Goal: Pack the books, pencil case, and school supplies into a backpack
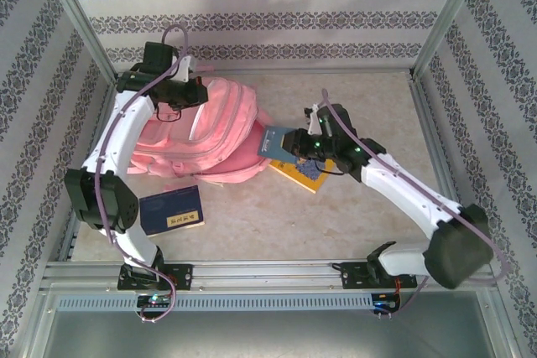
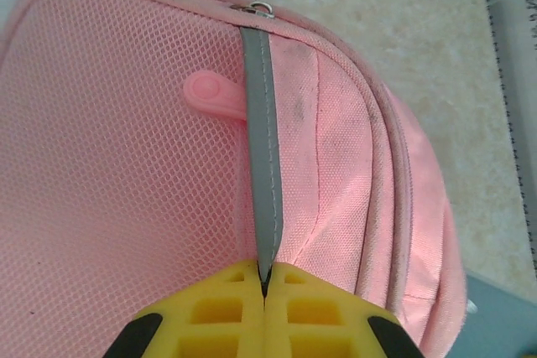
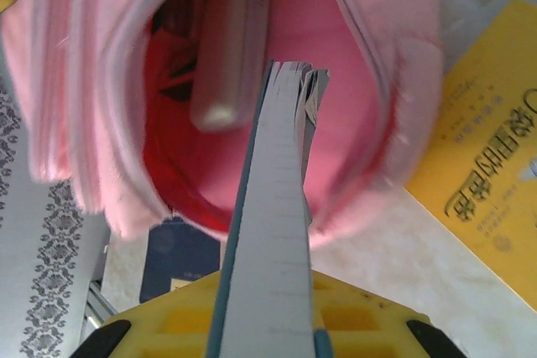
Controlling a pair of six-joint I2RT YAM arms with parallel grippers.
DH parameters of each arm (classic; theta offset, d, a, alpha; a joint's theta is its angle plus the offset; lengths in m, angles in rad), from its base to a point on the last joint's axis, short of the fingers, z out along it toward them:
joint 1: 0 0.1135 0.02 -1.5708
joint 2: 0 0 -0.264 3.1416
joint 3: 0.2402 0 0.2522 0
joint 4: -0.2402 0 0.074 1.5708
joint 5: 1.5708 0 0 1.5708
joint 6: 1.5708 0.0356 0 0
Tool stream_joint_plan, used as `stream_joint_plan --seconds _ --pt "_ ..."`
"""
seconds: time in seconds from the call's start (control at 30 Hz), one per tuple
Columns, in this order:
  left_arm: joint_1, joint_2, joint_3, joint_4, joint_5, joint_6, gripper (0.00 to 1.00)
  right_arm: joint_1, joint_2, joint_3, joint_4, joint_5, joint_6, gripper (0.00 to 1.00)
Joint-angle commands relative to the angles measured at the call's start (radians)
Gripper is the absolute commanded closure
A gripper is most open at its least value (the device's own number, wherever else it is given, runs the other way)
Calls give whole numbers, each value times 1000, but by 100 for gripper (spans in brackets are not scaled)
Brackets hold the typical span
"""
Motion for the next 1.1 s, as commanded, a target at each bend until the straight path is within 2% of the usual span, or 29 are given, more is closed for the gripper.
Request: stream_joint_plan --seconds 0.0,0.07,0.13,0.17,0.23,0.33,0.43,0.53,0.83,1.0,1.07 --pt "-6 -60 29 -7 94 25 100 -9 98 95 104 -63 64 100" --pt "-6 -69 12 3 118 22 100 -9 168 143 164 -114 109 100" --pt "-5 -69 -3 2 126 14 98 -7 231 165 296 -189 190 100" --pt "-6 -68 -8 -6 130 8 91 -6 250 167 357 -210 241 100" --pt "-8 -69 -25 -18 135 -7 65 4 280 175 465 -236 314 100" --pt "-22 -105 -69 -14 126 -17 51 31 293 189 538 -259 366 100" --pt "-56 -150 -93 -18 110 -20 42 55 290 195 566 -261 379 100" --pt "-112 -165 -90 -52 65 4 38 67 299 188 614 -266 409 100" --pt "-293 -112 -80 -136 -133 107 35 83 312 179 658 -275 449 100" --pt "-347 -96 -69 -146 -239 125 35 83 312 181 660 -280 460 100" --pt "-355 -90 -65 -150 -295 131 38 83 311 179 670 -281 472 100"
